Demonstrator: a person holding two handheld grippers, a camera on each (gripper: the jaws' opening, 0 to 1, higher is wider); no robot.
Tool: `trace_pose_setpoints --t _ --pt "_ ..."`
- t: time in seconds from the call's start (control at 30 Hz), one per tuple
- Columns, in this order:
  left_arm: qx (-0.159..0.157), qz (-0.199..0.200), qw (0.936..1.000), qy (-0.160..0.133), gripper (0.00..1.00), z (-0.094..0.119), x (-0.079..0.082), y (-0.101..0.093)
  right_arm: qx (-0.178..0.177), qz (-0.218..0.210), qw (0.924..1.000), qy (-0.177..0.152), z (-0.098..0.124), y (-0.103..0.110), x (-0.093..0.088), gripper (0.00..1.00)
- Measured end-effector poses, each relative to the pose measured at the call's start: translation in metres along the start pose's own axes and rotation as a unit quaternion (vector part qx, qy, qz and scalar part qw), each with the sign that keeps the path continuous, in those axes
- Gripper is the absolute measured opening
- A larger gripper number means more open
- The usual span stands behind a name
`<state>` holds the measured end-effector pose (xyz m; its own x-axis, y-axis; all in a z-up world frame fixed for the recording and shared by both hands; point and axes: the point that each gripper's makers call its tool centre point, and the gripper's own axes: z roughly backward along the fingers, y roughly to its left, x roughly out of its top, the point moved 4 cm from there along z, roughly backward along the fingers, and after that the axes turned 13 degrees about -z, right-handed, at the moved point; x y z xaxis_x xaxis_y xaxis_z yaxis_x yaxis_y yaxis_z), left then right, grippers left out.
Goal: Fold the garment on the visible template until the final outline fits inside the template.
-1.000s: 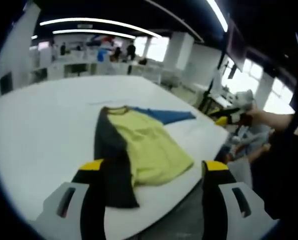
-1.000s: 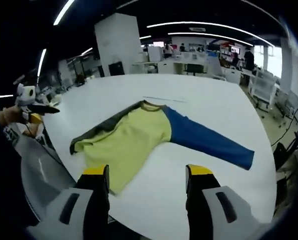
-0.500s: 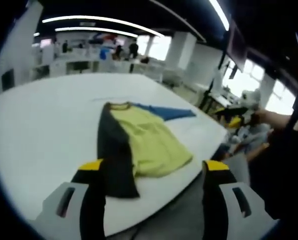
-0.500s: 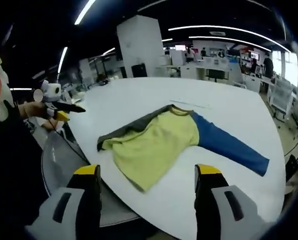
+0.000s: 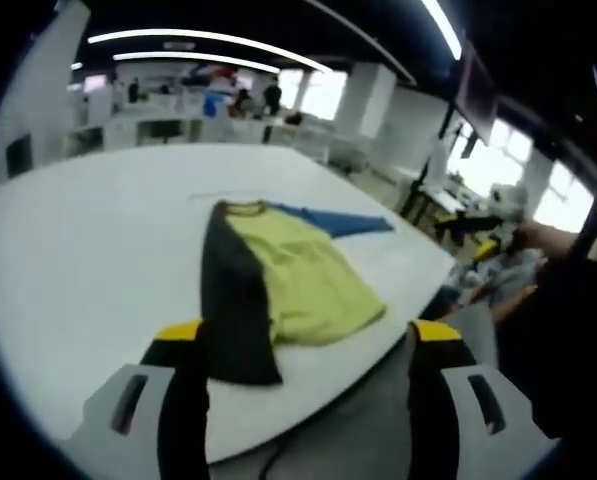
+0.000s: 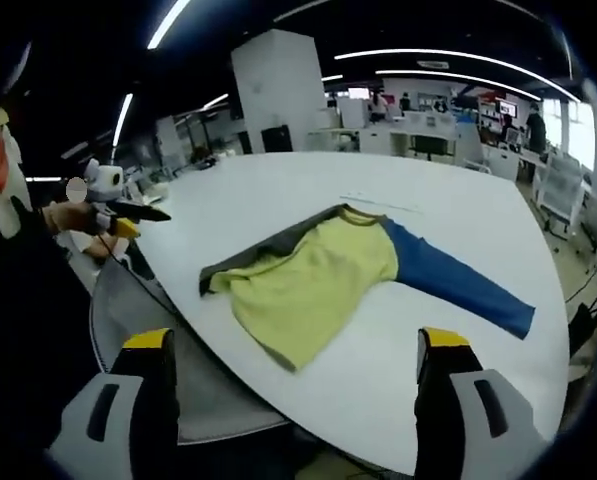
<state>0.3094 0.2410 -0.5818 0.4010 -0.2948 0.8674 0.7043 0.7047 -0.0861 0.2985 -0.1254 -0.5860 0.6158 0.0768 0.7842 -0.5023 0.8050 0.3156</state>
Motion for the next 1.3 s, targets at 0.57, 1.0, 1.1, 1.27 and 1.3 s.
trace_pose_setpoints --t 0.57,1.0,1.1,1.27,1.3 --pt "-0.007 0.008 0.9997 0.023 0.99 -0.006 -0.015 0.001 -0.008 -0.011 0.9999 -0.002 -0.001 -0.004 -0.002 1.0" --pt "-0.026 0.014 0.9982 0.052 1.0 -0.012 -0.04 0.019 -0.011 -0.006 0.9999 -0.001 -0.002 -0.003 -0.003 1.0" --pt "-0.033 0.024 0.9977 0.054 0.99 -0.018 -0.049 0.029 -0.013 -0.007 0.9999 0.002 -0.001 -0.003 -0.004 1.0" --pt "-0.031 0.044 0.9964 0.065 0.92 -0.026 -0.065 0.051 -0.019 -0.001 0.9998 0.005 0.0 -0.004 -0.005 1.0" --pt "-0.033 0.046 0.9962 0.066 0.91 -0.027 -0.066 0.053 -0.019 -0.001 0.9998 0.005 0.0 -0.003 -0.005 1.0"
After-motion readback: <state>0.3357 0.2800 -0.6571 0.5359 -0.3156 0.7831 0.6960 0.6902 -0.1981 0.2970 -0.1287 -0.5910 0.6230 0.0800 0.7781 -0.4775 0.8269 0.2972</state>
